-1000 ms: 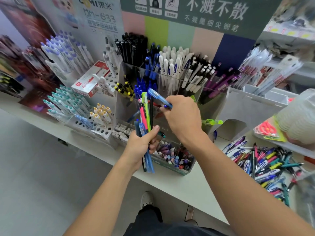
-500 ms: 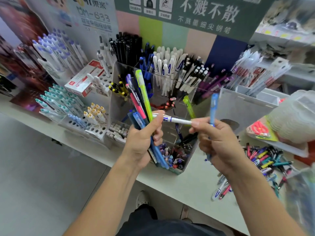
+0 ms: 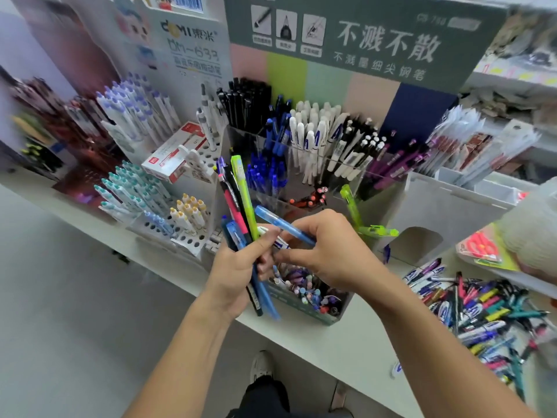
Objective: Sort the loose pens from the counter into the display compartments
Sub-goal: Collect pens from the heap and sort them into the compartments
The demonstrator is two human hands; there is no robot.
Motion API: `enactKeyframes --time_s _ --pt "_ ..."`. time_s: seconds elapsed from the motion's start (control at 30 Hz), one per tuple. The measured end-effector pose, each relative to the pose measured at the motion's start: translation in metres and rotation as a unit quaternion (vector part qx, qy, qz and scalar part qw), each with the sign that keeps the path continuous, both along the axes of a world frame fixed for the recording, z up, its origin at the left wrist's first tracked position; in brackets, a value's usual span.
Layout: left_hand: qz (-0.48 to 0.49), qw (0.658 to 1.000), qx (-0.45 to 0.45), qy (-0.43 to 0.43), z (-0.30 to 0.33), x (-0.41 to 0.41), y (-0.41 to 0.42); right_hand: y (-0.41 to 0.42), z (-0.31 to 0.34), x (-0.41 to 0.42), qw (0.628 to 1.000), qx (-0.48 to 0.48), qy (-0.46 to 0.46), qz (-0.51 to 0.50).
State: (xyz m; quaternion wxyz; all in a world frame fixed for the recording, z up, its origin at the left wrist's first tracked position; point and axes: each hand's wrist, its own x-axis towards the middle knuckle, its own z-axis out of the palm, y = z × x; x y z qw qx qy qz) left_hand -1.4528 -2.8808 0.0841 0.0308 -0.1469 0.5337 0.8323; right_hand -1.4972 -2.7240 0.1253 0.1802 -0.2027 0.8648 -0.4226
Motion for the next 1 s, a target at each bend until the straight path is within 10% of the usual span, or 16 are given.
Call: enactKeyframes --time_s 0.4,0.57,1.0 --pt "0.0 1.0 -0.005 -0.023 0.011 -0.017 -0.043 -0.014 0.087 -0.094 0.914 -0.321 0.189 -0.163" --pt "-0.031 0.999 -0.03 -0.01 0.015 -0.034 -0.041 -0.006 0.095 -0.121 0.871 -0.263 0.345 -0.229" --pt "-0.099 0.994 -0.024 -0.025 0.02 -0.051 -0.015 -0.008 0.047 -0.109 0.878 0.181 0.384 -0.224"
